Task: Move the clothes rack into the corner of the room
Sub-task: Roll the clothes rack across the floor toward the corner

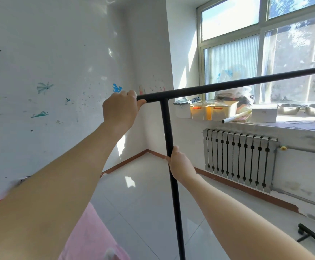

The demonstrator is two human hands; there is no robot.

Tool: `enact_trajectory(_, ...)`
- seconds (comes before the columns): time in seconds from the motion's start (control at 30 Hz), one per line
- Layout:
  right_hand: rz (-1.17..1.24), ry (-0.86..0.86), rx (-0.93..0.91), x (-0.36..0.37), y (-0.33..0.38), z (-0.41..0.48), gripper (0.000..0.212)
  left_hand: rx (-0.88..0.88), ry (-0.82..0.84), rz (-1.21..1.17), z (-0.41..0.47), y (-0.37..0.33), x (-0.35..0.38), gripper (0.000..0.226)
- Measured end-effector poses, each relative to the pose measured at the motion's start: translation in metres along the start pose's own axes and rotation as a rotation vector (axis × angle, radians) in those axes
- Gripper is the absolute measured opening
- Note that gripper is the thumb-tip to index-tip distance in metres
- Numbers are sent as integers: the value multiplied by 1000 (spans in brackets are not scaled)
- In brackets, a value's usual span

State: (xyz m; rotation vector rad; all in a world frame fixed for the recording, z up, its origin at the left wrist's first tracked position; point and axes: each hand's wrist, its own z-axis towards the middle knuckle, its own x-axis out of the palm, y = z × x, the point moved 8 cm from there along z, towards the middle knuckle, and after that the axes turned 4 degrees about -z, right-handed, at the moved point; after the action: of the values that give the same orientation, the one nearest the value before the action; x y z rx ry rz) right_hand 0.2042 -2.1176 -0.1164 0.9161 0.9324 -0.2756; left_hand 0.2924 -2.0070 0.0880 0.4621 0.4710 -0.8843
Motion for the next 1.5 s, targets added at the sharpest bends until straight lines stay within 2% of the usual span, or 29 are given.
enact_trajectory(0.23,7,39,24,26,-2,77,30,-9,21,-56,41,22,67,44)
enact_trajectory(0.5,13,70,-29,57,-2,169,30,-81,44,-71,94,46,154,48)
enact_trajectory(0.8,-22,74,-70,102,7,280,33,-77,86,-122,156,84,257,45)
enact_trajectory(1.07,-27,85,7,148,11,378,38,-59,152,-189,213,123,351,37)
enact_trajectory(1.2,2,80,31,168,18,421,33,-37,138,-222,240,141,394,45)
enact_trajectory(1.3,-31,59,43,183,27,457,42,-36,134,-244,261,159,431,47)
enact_trajectory(1.5,-17,21,111,213,36,525,29,20,116,-284,302,184,498,44)
